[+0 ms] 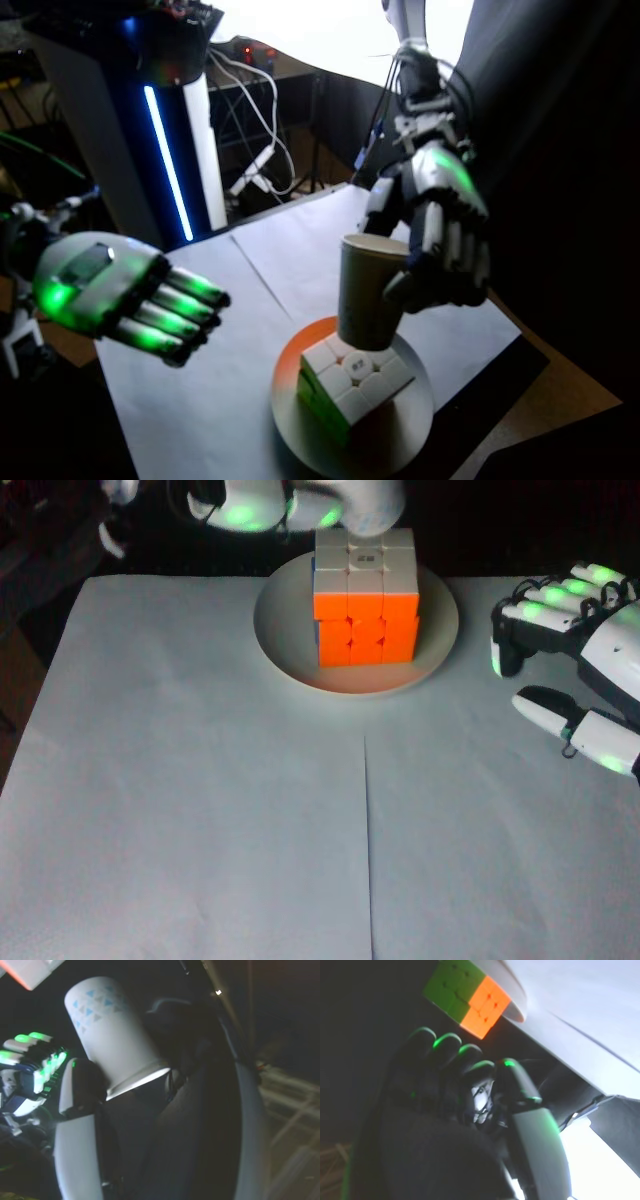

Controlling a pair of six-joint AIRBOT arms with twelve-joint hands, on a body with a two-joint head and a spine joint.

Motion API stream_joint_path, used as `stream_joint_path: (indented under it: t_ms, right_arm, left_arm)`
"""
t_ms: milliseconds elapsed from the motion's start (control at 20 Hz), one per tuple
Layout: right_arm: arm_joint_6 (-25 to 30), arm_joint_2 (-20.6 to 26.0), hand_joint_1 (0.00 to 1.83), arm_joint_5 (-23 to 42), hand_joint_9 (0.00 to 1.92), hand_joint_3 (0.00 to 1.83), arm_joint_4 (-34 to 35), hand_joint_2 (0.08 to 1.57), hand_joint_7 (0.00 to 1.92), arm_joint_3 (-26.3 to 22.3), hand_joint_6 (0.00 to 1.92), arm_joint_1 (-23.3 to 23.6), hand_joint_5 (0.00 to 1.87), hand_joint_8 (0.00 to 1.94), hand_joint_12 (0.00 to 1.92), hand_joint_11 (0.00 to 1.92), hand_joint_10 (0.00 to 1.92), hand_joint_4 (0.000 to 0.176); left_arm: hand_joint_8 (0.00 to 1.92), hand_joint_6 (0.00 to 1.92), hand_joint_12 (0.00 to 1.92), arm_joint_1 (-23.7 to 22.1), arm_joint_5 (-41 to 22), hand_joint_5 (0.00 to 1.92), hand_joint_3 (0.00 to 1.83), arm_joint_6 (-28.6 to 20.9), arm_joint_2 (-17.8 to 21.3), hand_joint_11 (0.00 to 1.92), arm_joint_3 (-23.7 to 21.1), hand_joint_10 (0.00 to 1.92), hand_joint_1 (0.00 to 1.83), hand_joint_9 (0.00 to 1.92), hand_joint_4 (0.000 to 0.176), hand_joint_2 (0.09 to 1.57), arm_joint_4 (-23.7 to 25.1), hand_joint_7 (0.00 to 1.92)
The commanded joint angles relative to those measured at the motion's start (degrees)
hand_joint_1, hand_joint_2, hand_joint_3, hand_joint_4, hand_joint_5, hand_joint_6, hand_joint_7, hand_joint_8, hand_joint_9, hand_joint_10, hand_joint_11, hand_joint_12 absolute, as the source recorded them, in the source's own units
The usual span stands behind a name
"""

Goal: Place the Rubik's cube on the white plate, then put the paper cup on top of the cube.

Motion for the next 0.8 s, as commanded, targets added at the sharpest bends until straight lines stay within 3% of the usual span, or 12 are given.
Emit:
stream_joint_path:
  t_ms: [0,50,150,250,300,350,400,450,500,600,700,750]
  right_arm:
    - [0.06,-0.01,0.94,7.05,0.3,0.0,-0.33,1.29,0.28,0.16,1.52,0.35,0.1,1.56,1.92,0.14,1.71,0.0]
    - [0.06,-0.02,0.92,7.05,0.3,0.0,-0.31,1.28,0.3,0.16,1.52,0.32,0.12,1.55,1.92,0.09,1.69,0.0]
    - [0.06,-0.02,0.94,7.04,0.3,0.0,-0.28,1.27,0.28,0.16,1.54,0.32,0.11,1.57,1.92,0.2,1.74,0.0]
    - [0.06,-0.12,0.92,7.04,0.29,0.0,-0.26,1.27,0.27,0.17,1.54,0.32,0.1,1.56,1.92,0.15,1.72,0.0]
    - [0.06,-0.14,0.84,7.04,0.37,0.0,-0.25,1.41,0.33,0.17,1.75,0.32,0.46,1.6,1.92,0.23,1.71,0.0]
    - [0.06,-0.17,0.85,7.03,0.38,0.0,-0.24,1.41,0.34,0.18,1.74,0.28,0.47,1.57,1.92,0.22,1.7,0.0]
    - [0.06,-0.18,1.01,7.03,0.41,0.01,-0.24,1.42,0.58,0.18,1.78,0.25,0.36,1.74,1.92,0.24,1.74,0.0]
    - [0.06,-0.19,0.84,7.03,0.28,0.0,-0.22,1.42,0.3,0.18,1.76,0.23,0.45,1.65,1.92,0.09,1.78,0.0]
    - [0.06,-0.19,0.94,7.03,0.31,0.0,-0.21,1.28,0.29,0.18,1.53,0.23,0.12,1.62,1.92,0.22,1.78,0.0]
    - [0.06,-0.19,0.95,7.03,0.29,0.0,-0.2,1.27,0.27,0.18,1.54,0.23,0.11,1.6,1.92,0.18,1.75,0.0]
    - [0.06,-0.22,0.94,7.03,0.3,0.0,-0.19,1.26,0.29,0.18,1.52,0.23,0.11,1.55,1.92,0.17,1.73,0.0]
    - [0.06,-0.24,0.93,7.03,0.31,0.0,-0.19,1.26,0.3,0.18,1.51,0.23,0.13,1.54,1.92,0.17,1.72,0.0]
  left_arm:
    - [1.39,1.11,1.92,-0.72,-3.48,0.37,0.0,-0.35,-0.4,0.51,0.4,1.68,1.16,0.48,0.0,1.16,-0.65,0.41]
    - [1.4,1.11,1.92,-1.11,-2.12,0.37,0.0,-0.46,-0.68,0.51,0.79,1.68,1.15,0.48,0.0,1.17,0.09,0.41]
    - [1.26,1.02,1.91,-1.94,0.25,0.4,0.0,-3.92,-1.51,0.46,1.97,1.53,1.16,0.5,0.0,1.19,4.53,0.46]
    - [1.19,1.02,1.91,-1.99,1.68,0.37,0.0,-4.16,-1.8,0.36,2.35,1.48,1.12,0.43,0.0,1.2,5.44,0.42]
    - [1.1,1.01,1.91,-1.99,2.32,0.35,0.0,-4.16,-2.12,0.24,2.7,1.4,1.1,0.36,0.0,1.23,5.62,0.39]
    - [1.03,1.02,1.89,-1.99,3.07,0.35,0.0,-4.19,-2.5,0.22,3.06,1.35,1.11,0.35,0.0,1.23,5.92,0.41]
    - [0.92,0.97,1.86,-1.99,3.43,0.37,0.0,-4.2,-2.71,0.19,3.25,1.26,1.11,0.36,0.0,1.22,6.02,0.45]
    - [0.78,0.88,1.82,-1.98,3.82,0.38,0.0,-4.2,-3.05,0.23,3.5,1.18,1.11,0.4,0.0,1.21,6.12,0.5]
    - [0.72,0.85,1.85,-1.97,4.13,0.37,0.0,-4.21,-3.33,0.21,3.73,1.2,1.1,0.38,0.0,1.21,6.16,0.5]
    - [0.65,0.92,1.86,-1.95,4.25,0.34,0.0,-4.46,-3.64,0.15,4.1,1.19,1.09,0.32,0.0,1.22,6.16,0.49]
    - [0.57,0.85,1.84,-1.94,4.32,0.27,0.0,-4.76,-3.73,0.12,4.29,1.13,1.04,0.27,0.003,1.21,6.16,0.43]
    - [0.33,0.64,1.77,-1.93,4.35,0.19,0.0,-4.77,-3.73,0.03,4.35,0.87,0.97,0.25,0.011,1.19,6.16,0.38]
